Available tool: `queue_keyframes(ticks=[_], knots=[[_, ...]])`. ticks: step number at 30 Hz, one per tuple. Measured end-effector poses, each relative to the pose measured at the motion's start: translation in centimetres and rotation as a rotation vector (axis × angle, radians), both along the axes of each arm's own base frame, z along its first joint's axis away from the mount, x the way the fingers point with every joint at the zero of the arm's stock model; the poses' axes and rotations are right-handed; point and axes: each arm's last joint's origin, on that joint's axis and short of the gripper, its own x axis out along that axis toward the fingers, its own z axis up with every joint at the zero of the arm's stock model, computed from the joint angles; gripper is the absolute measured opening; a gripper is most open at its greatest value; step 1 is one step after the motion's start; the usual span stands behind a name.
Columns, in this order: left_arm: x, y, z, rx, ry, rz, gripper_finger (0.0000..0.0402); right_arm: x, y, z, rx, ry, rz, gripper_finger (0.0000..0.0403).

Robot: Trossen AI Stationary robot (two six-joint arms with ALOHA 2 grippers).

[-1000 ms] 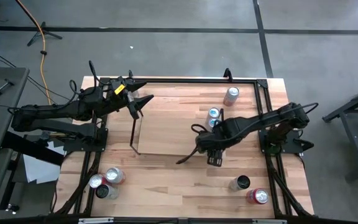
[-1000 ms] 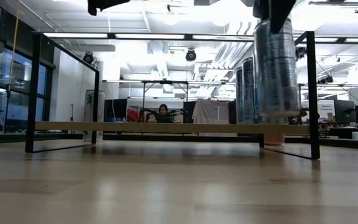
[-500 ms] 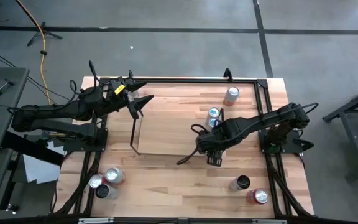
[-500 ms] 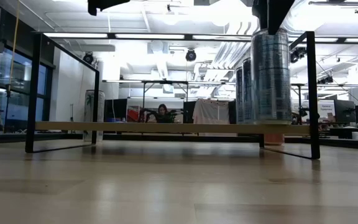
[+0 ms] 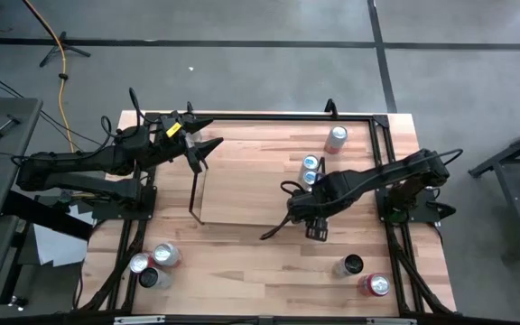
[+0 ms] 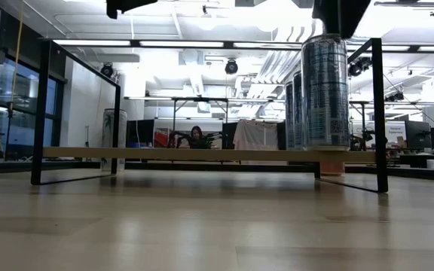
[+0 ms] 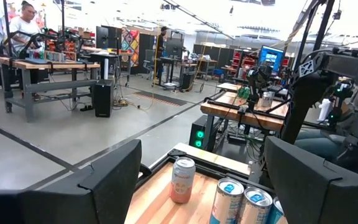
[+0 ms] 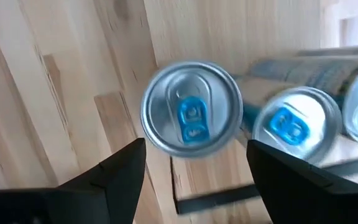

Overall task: Place canned beverage on shelf
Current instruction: Put the blue soda can aligned with the other blue soda can on the shelf

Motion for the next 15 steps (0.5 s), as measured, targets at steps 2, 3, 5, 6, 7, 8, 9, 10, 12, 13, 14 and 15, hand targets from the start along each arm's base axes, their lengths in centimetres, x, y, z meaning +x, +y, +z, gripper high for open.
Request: queue_keyframes(ticks=[2,3,5,6,7,8,9,10,12,13,14,15], knots=[[0.0,0.0,0.0,0.0,0.0,0.0,0.0299,-0.1,0.0,0.6,0.002,-0.006,0.004,0.0266],[0.0,0.0,0.0,0.0,0.0,0.0,0.0299,-0.1,0.0,0.9,0.006,-0.01,0.015,0.0266],[0.0,0.0,0.0,0.0,0.0,0.0,0.0299,-0.1,0.0,1.6,0.024,-0.019,0.047,0.0266],[0.0,0.0,0.0,0.0,0.0,0.0,0.0299,-0.1,0.0,2.1,0.026,-0.026,0.063,0.0266],[0.0,0.0,0.0,0.0,0.0,0.0,0.0299,-0.2,0.0,2.5,0.026,-0.028,0.083,0.0266],[0.0,0.0,0.0,0.0,0.0,0.0,0.0299,-0.4,-0.1,3.0,0.023,-0.023,0.103,0.0266],[0.0,0.0,0.0,0.0,0.0,0.0,0.0299,-0.6,-0.1,3.5,0.014,-0.018,0.118,0.0266],[0.0,0.0,0.0,0.0,0.0,-0.001,0.0299,-0.8,-0.2,4.0,0.003,-0.029,0.133,0.0266],[0.0,0.0,0.0,0.0,0.0,0.0,0.0299,-1.4,-0.4,5.0,-0.001,-0.08,0.147,0.0265],[0.0,0.0,0.0,0.0,0.0,0.0,0.0299,-1.9,-0.6,5.6,-0.01,-0.1,0.146,0.0264],[0.0,0.0,0.0,0.0,0.0,0.0,0.0299,-2.5,-0.8,6.1,-0.024,-0.112,0.138,0.0261],[0.0,0.0,0.0,0.0,0.0,0.0,0.0299,-3.1,-1.1,6.6,-0.038,-0.137,0.122,0.0257]])
